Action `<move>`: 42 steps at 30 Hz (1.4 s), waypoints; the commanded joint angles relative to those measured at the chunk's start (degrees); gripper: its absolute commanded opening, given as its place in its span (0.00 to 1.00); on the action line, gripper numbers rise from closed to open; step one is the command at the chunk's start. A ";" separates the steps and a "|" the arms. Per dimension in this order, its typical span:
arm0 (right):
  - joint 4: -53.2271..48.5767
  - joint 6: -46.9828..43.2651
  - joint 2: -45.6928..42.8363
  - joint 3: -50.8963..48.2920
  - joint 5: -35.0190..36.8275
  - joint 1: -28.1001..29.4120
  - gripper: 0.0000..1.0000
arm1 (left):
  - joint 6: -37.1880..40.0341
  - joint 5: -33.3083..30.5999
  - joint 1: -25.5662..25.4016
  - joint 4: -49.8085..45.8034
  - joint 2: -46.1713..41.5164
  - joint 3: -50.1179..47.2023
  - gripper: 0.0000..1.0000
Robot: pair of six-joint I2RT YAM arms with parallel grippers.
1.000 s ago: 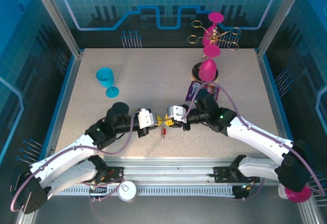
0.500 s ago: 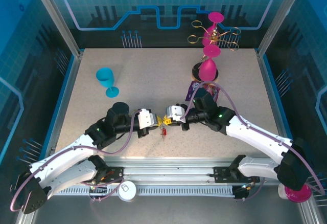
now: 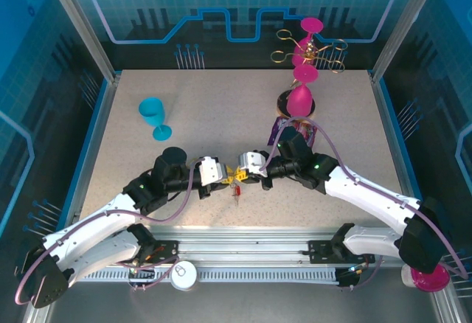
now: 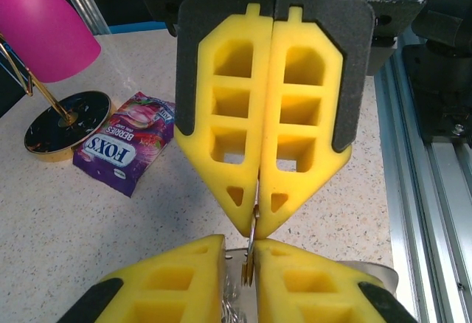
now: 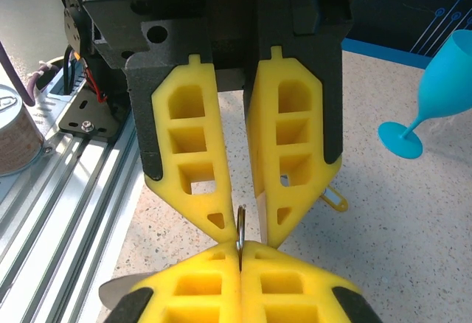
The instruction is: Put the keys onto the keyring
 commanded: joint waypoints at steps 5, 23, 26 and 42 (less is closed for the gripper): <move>4.18 1.67 0.26 0.35 -3.79 1.77 0.00 | -0.06 2.08 -0.44 4.30 -0.32 1.06 0.00; 11.92 33.17 -5.02 -6.86 29.43 -0.59 0.38 | -14.16 -26.58 -0.45 -8.46 -6.72 4.78 0.00; 8.16 42.07 -0.96 -3.69 32.13 -0.29 0.35 | -18.96 -31.68 -0.46 -13.80 -7.75 7.39 0.00; -8.56 50.89 29.91 24.00 25.70 4.62 0.41 | -46.26 -68.81 -0.41 -50.02 -18.11 18.68 0.00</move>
